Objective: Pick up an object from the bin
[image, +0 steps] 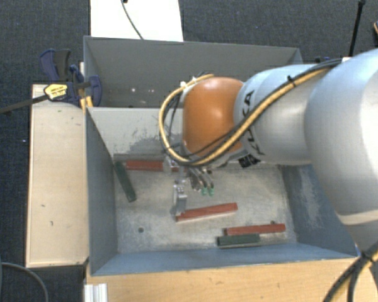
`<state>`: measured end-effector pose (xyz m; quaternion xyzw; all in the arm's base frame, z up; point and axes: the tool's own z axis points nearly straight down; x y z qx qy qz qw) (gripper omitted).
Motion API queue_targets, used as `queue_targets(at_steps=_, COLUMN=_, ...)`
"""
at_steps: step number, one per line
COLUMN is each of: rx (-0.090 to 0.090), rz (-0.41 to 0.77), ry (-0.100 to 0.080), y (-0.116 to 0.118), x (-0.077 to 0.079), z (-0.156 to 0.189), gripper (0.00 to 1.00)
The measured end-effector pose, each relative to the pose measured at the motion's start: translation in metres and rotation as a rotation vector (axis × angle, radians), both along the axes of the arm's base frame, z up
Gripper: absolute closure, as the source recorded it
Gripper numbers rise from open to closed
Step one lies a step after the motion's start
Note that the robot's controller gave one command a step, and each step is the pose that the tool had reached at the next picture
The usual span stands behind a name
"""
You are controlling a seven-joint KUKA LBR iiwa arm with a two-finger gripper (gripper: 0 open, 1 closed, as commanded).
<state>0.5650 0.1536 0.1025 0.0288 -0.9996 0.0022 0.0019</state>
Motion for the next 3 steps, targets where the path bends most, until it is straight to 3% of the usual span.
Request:
queue_targets(at_steps=1, rx=0.004, rz=0.321, ry=0.000, y=-0.054, x=-0.038, z=-0.031, gripper=0.00)
queue_targets(at_steps=2, rx=0.006, rz=0.315, ry=-0.003, y=-0.052, x=-0.037, z=-0.030, gripper=1.00)
queue_targets(at_steps=3, rx=0.006, rz=0.396, ry=-0.013, y=-0.044, x=-0.072, z=0.133, gripper=1.00)
